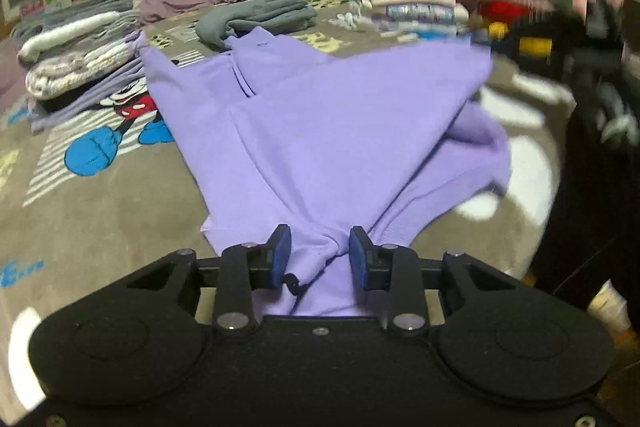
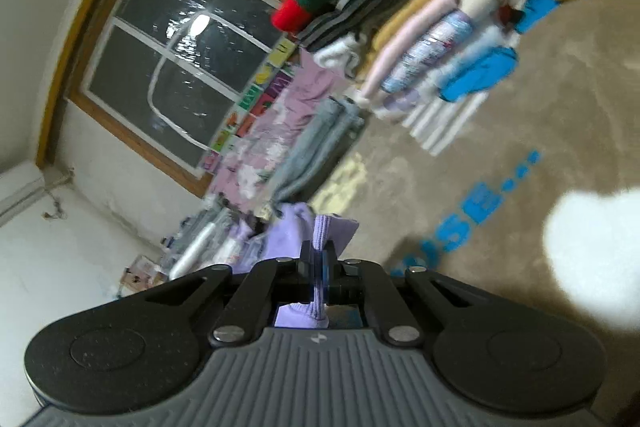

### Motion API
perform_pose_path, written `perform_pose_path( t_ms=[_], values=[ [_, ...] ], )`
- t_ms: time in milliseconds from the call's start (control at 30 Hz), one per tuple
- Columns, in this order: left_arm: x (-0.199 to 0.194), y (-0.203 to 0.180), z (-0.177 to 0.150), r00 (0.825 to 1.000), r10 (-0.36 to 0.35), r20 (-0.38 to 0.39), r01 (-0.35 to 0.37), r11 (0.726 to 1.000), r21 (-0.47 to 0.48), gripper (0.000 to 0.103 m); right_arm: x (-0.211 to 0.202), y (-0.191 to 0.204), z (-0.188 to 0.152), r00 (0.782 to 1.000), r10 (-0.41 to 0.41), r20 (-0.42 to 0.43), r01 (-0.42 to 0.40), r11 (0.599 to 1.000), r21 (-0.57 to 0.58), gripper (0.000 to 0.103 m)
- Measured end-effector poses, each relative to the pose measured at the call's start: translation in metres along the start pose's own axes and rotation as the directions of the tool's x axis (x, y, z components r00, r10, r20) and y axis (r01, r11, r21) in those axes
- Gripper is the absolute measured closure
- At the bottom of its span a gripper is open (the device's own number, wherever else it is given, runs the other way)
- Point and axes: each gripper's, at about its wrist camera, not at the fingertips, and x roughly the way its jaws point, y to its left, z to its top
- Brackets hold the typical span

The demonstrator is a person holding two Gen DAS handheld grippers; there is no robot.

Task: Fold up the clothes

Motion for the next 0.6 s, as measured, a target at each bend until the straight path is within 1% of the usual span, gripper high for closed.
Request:
perform_pose_path(
  t_ms=[67,100,133,167,200,233,300,400,533,600],
  values=[
    [-0.015,0.013,0.002,0.998,-0.007,0.058,0.010,0.998,-0.055,0.071,0.002,-0.007,-0.004,1.000,-0.018,-0.008,0.018,1.000,0.020,0.097],
    [-0.020,0.020,0.003,0.996,0.004,0.084,0.003,0.996,-0.085,0.070,0.002,-0.011,-0.005,1.000,-0.009,-0.015,0.009,0.999,0.035,0.097],
    [-0.024,0.027,0.005,0.994,0.020,0.109,-0.007,0.993,-0.116,0.067,0.001,-0.012,-0.006,1.000,0.004,-0.019,-0.003,0.999,0.050,0.093],
    [-0.026,0.035,0.007,0.990,0.044,0.131,-0.024,0.988,-0.152,0.067,0.001,-0.014,-0.007,1.000,0.010,-0.022,-0.009,0.998,0.061,0.092],
    [-0.027,0.042,0.009,0.987,0.068,0.149,-0.040,0.981,-0.189,0.067,0.000,-0.015,-0.007,1.000,0.017,-0.025,-0.015,0.997,0.071,0.086],
    [-0.026,0.050,0.012,0.983,0.091,0.157,-0.054,0.973,-0.226,0.067,-0.001,-0.017,-0.008,0.999,0.019,-0.028,-0.017,0.996,0.087,0.072],
    [-0.020,0.065,0.018,0.978,0.122,0.172,-0.068,0.955,-0.289,0.067,0.000,-0.023,-0.012,0.999,0.013,-0.043,-0.007,0.992,0.126,0.049],
    [-0.006,0.084,0.032,0.970,0.158,0.182,-0.094,0.942,-0.321,0.067,0.004,-0.027,-0.019,0.997,0.014,-0.082,0.000,0.987,0.164,0.049],
    [0.018,0.109,0.050,0.964,0.199,0.174,-0.123,0.920,-0.371,0.068,0.012,-0.022,-0.025,0.995,0.014,-0.098,-0.001,0.991,0.134,0.050],
    [0.033,0.117,0.057,0.967,0.198,0.160,-0.129,0.923,-0.363,0.068,0.014,-0.020,-0.026,0.995,0.004,-0.095,0.008,0.993,0.119,0.051]
  ],
)
